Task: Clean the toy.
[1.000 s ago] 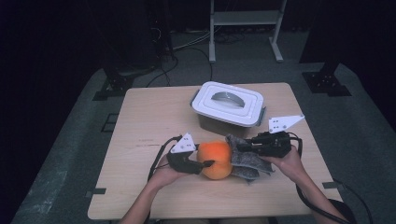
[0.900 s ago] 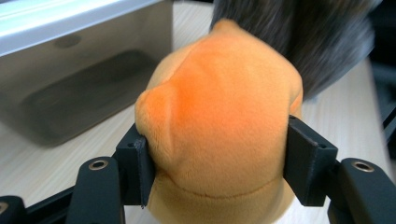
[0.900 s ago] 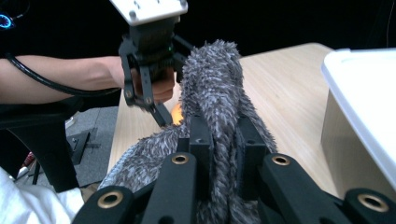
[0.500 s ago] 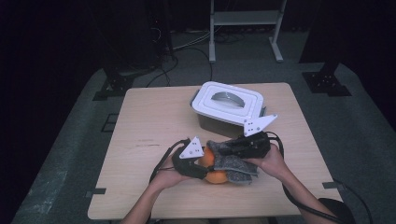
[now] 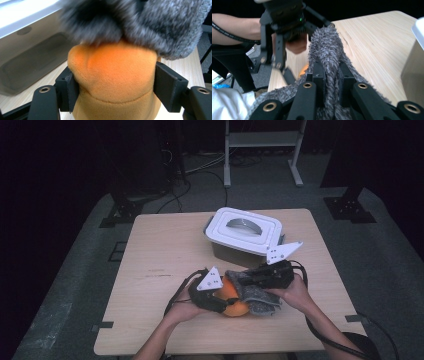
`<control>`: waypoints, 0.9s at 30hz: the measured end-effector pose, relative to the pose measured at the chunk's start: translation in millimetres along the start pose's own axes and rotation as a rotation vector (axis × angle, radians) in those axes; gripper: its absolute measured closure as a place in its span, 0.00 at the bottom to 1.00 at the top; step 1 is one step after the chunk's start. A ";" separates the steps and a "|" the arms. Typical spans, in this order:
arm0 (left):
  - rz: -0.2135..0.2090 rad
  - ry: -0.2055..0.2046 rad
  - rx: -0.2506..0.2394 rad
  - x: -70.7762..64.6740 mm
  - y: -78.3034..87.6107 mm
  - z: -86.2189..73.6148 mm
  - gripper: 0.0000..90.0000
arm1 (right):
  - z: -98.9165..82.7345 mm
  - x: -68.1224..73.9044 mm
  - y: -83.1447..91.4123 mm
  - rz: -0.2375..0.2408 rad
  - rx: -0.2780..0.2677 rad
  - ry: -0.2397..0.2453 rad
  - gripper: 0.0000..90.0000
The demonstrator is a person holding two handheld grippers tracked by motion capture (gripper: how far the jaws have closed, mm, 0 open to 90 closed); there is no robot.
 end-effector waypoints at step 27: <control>-0.078 0.162 -0.098 3.9 -16.8 -30.7 0.28 | -37.3 -17.9 20.4 0.010 -0.003 -0.051 0.88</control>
Point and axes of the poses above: each handheld gripper's, and its own axes: y roughly backward along the jaws, z roughly out of its top, x roughly to its left, the point moved 3 cm from there along -y, roughly forward along the jaws, and after that the axes turned 13 degrees about -y, right-handed, at the moved point
